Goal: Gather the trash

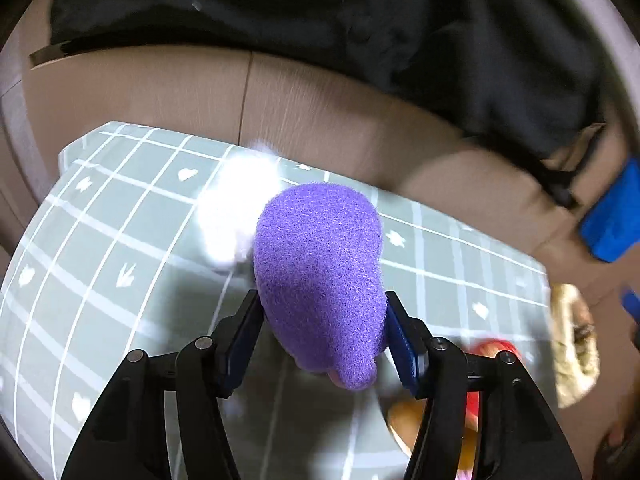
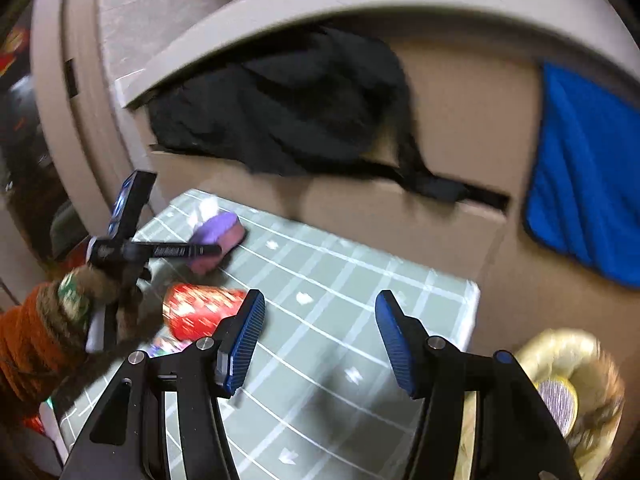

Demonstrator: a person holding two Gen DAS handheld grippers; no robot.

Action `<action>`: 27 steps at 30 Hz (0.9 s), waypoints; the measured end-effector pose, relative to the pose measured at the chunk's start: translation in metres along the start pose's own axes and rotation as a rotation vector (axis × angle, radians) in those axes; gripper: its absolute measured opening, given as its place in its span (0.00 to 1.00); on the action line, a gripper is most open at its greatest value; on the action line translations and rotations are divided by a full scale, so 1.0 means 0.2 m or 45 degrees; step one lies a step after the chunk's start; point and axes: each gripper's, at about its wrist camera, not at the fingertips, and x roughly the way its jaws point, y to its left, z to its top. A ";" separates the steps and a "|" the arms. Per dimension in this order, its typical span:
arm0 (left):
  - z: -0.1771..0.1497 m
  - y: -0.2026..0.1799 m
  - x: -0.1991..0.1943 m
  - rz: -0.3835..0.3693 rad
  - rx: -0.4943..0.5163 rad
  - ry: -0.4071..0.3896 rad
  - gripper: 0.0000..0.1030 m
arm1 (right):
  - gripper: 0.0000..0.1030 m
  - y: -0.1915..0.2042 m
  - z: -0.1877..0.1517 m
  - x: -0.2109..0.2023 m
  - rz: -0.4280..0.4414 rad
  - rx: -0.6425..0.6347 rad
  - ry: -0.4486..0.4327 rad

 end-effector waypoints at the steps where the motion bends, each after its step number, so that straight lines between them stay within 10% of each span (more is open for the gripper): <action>1: -0.02 0.00 -0.04 -0.014 0.002 -0.012 0.58 | 0.54 0.05 0.03 0.02 0.016 -0.026 0.004; 9: -0.37 0.06 -0.48 -0.040 0.004 -0.061 0.58 | 0.54 0.37 0.14 0.24 0.189 -0.100 0.081; 14: -0.48 0.25 -0.63 0.107 -0.082 -0.129 0.58 | 0.54 0.59 0.22 0.45 0.303 -0.160 0.178; 27: -0.54 0.39 -0.74 0.101 -0.215 -0.204 0.58 | 0.50 0.80 0.15 1.09 0.259 -0.208 0.632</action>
